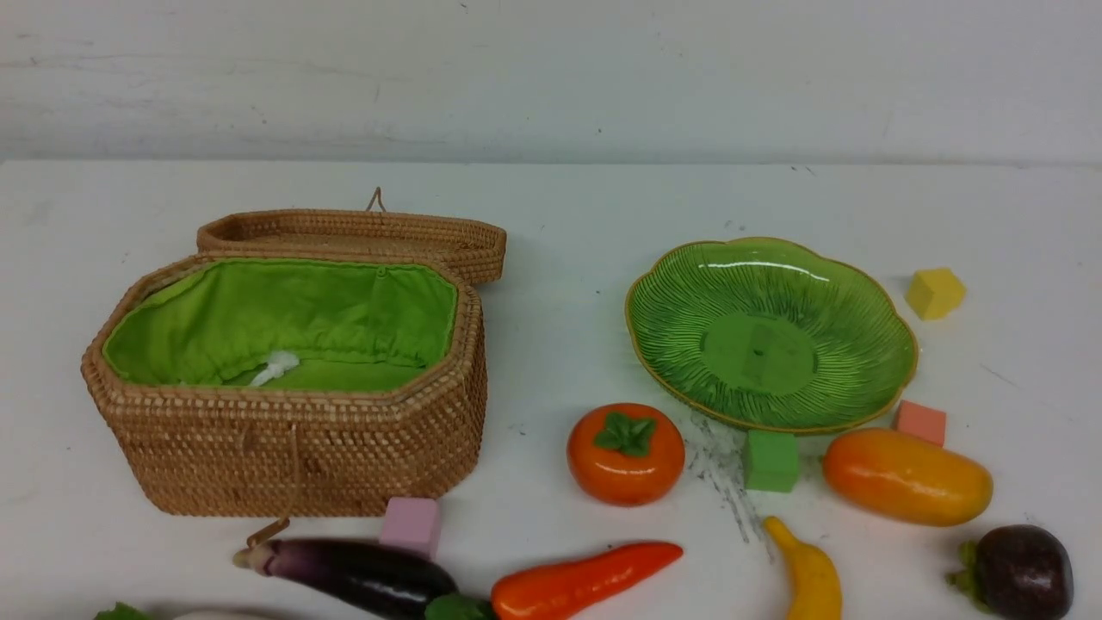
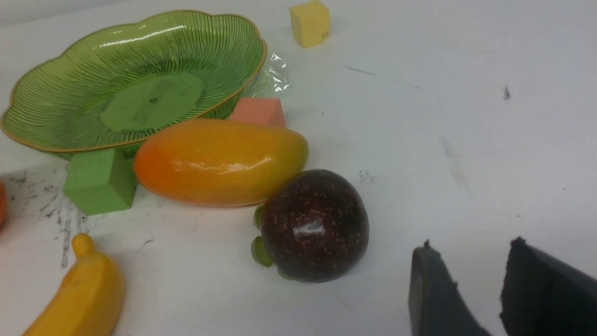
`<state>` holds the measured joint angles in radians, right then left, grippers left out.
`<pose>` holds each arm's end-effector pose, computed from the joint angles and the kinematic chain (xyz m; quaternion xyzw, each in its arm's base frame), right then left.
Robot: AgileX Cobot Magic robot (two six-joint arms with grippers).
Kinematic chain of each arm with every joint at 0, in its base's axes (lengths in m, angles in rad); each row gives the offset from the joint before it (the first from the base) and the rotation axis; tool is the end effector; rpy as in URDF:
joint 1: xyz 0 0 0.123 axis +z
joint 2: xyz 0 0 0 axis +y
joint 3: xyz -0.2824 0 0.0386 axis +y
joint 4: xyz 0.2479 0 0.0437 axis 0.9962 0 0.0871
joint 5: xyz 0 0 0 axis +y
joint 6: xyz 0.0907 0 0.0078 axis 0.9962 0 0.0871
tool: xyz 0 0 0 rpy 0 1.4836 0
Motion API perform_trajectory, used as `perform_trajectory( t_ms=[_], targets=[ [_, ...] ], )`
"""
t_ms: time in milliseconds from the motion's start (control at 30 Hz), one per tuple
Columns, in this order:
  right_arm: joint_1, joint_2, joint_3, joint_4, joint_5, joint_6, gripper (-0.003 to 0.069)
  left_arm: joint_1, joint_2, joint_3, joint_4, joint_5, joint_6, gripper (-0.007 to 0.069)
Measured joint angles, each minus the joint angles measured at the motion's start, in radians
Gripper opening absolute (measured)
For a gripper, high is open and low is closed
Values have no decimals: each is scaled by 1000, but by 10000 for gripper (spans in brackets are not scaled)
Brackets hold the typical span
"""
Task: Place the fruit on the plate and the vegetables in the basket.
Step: Take a daikon with your left arm and place it on the basket on the left.
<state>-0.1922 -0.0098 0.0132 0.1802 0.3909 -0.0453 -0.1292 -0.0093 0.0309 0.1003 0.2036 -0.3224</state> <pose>0.0522 -0.0038 0.1746 0.1057 0.7981 0.0066 0.5932 0.0560 -0.0054 0.1848 -0.0424 0.7526 -0.1080 0.6481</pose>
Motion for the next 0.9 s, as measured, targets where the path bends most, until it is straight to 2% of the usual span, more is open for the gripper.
perform_trajectory(
  t_ms=[167, 400, 467, 600, 733, 833, 900],
  targets=[
    [0, 0, 0, 0, 0, 0, 245, 0, 0, 0, 0, -184, 0, 239],
    [0, 0, 0, 0, -2, 0, 245, 0, 0, 0, 0, -237, 0, 239],
    [0, 0, 4, 26, -32, 0, 245, 0, 0, 0, -21, -296, -24, 239],
    [0, 0, 12, 209, -167, 27, 245, 0, 0, 0, -124, -502, -188, 239],
    [0, 0, 12, 426, -323, 73, 245, 0, 0, -4, -173, -742, -251, 239],
    [0, 0, 12, 546, -408, 79, 245, 0, 1, -68, -177, -737, -256, 239],
    [0, 0, 12, 576, -461, 61, 245, 0, 14, -159, -171, -679, -255, 239]
  ],
)
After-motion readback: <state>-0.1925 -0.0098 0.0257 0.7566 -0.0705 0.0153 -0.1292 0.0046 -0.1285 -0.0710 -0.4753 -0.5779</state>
